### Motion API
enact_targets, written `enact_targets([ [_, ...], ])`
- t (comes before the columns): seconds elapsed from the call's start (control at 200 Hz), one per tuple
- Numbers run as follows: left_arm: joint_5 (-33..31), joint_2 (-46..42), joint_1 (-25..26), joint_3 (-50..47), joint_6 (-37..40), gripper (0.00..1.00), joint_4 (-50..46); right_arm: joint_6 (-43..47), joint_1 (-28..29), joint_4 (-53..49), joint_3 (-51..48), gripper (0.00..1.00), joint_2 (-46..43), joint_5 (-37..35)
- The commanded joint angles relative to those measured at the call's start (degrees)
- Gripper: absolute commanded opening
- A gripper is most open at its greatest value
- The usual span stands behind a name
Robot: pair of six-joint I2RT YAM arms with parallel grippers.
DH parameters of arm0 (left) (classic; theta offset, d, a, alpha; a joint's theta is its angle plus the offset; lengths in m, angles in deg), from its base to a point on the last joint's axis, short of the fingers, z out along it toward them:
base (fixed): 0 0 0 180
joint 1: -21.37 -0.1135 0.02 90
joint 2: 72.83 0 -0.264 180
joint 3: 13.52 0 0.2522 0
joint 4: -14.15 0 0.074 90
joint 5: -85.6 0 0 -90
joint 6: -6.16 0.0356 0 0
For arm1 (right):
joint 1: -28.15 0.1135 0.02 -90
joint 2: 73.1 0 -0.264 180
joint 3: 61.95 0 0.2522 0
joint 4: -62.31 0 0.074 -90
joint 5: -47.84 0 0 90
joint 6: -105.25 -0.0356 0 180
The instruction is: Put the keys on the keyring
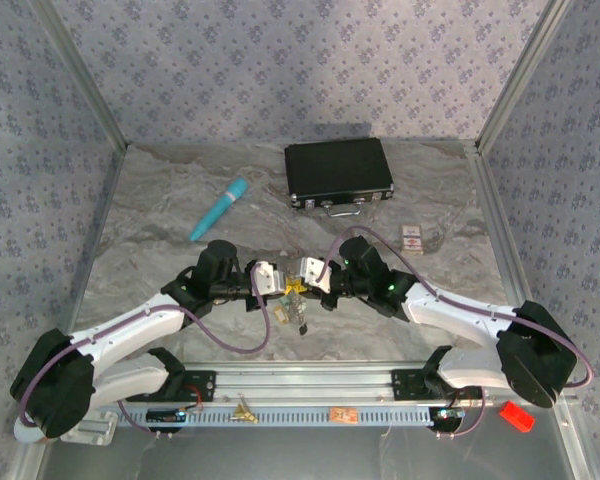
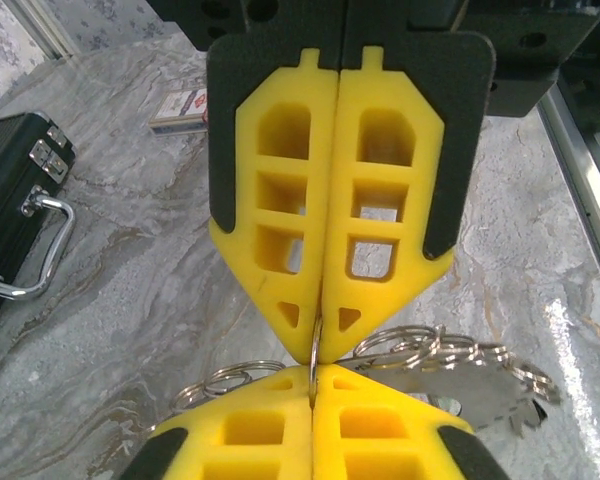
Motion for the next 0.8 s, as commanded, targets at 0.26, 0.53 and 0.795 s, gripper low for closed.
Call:
enact_targets([
  [0.26,-5.2,-4.1,0.5,1.7,-1.9,0.0,3.7,-6.7,-5.9,5.0,-4.0,0.28,-10.9,1.5],
  [0.53,-15.9,-9.3,0.2,5.7,-8.7,0.0,-3.5,-11.9,-9.9,7.4,-7.8,0.27,-19.4,-10.7],
  [0.795,-28.1,-14.6,-4.3,8.0,-16.5,0.0,-9.5,-20.3,-9.2,0.5,1.2,0.25,-11.9,-5.4],
])
